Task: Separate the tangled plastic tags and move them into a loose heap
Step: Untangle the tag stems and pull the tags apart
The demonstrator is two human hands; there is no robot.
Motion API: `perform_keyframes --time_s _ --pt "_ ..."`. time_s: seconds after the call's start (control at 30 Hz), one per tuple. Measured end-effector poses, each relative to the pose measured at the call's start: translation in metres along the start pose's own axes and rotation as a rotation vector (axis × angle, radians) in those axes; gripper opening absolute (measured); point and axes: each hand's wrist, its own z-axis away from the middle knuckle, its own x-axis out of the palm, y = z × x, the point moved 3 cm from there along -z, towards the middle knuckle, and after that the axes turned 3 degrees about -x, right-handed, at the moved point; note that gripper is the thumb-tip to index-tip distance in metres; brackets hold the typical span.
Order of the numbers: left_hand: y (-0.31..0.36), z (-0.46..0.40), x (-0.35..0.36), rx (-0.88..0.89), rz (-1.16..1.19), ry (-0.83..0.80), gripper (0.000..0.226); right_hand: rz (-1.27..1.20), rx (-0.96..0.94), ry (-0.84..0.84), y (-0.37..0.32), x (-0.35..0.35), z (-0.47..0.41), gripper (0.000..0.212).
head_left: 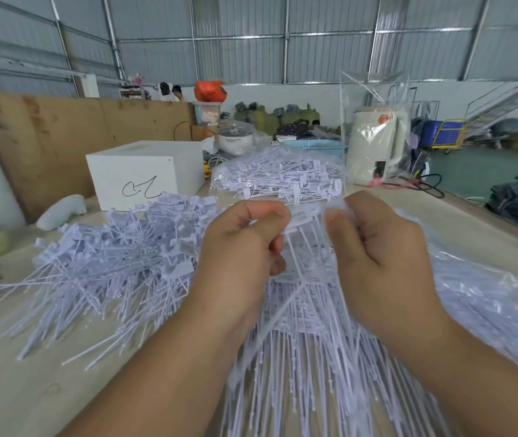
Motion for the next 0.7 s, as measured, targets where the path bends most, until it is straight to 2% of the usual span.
perform_keyframes --time_s 0.07,0.13,0.2,0.3,0.47,0.53,0.7 --pt "0.0 -0.005 -0.01 -0.06 0.027 0.058 0.036 0.032 -0.013 0.092 0.003 -0.011 -0.005 0.04" --pt "0.003 -0.01 -0.02 -0.055 -0.02 0.089 0.027 0.015 -0.024 0.072 0.007 -0.017 -0.009 0.04" --pt "0.005 -0.012 -0.022 -0.027 -0.104 0.052 0.021 -0.09 0.023 -0.042 0.014 -0.015 -0.011 0.038" --pt "0.004 -0.008 -0.014 0.006 -0.221 -0.074 0.032 -0.281 0.077 -0.223 0.02 -0.013 -0.013 0.032" --pt "0.009 -0.002 -0.008 0.067 -0.268 -0.172 0.034 -0.493 0.176 -0.459 0.028 -0.013 -0.012 0.013" --pt "0.01 0.0 -0.006 0.085 -0.271 -0.197 0.033 -0.543 0.225 -0.551 0.031 -0.009 -0.01 0.017" --pt "0.009 0.007 0.001 0.108 -0.322 -0.28 0.028 -0.479 0.243 -0.685 0.037 -0.002 -0.006 0.042"
